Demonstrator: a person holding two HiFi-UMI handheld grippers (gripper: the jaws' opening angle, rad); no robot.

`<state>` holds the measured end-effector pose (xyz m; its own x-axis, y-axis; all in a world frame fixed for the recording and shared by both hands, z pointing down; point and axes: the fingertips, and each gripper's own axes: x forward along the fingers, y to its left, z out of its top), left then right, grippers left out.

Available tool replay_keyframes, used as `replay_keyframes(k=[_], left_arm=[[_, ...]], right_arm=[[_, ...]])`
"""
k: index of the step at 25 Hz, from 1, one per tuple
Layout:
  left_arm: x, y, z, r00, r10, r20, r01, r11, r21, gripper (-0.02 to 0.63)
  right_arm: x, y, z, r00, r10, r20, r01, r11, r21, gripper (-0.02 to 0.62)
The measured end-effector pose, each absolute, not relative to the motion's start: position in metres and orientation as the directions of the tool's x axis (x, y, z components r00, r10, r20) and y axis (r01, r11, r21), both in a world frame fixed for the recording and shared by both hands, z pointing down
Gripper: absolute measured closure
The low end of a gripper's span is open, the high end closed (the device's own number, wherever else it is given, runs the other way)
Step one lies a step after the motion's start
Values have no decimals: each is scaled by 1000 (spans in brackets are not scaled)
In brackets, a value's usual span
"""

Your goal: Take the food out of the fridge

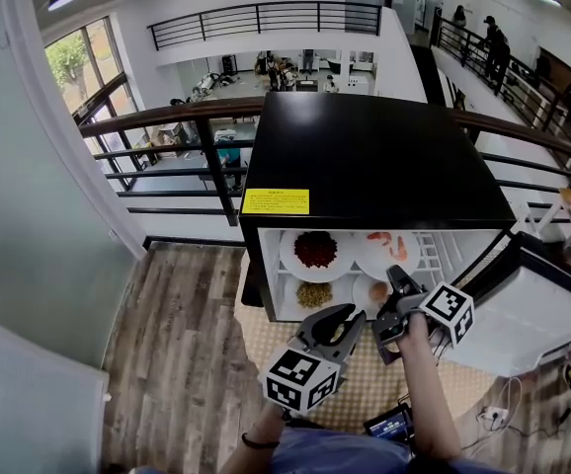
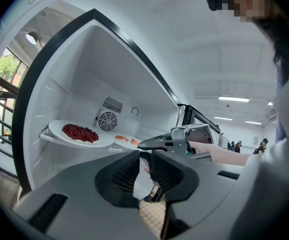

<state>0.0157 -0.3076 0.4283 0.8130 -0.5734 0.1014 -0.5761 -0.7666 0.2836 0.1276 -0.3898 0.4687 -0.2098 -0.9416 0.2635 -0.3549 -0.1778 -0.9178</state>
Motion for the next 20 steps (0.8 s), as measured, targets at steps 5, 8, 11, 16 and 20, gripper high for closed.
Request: replay_keyframes(k=[5,8,11,16,20], left_arm=[[12,-311,429,803,-586,106,-589,-757,283,535],[11,-313,429,797,-594,107,-597,-750,284,535],[11,-316,430,793,-600,110,-603,-744,290,535],[15,-319,432,790,-602,115,-606,-739,294,535],[21,-319,431,794,-596,117,-601,-745,290,535]], right_arm=[[127,-383,462,-209,-943,258,-330,-181,-926,543],[127,-380,461,-221,-944,246,-303,-173,-937,549],[132,-376,461,-213,-949,232,-230,-182,-956,563],[140,-372,459,-172,-961,217,-221,-177,-959,572],[142,-367,459,-175,-963,207,-201,-171,-965,572]])
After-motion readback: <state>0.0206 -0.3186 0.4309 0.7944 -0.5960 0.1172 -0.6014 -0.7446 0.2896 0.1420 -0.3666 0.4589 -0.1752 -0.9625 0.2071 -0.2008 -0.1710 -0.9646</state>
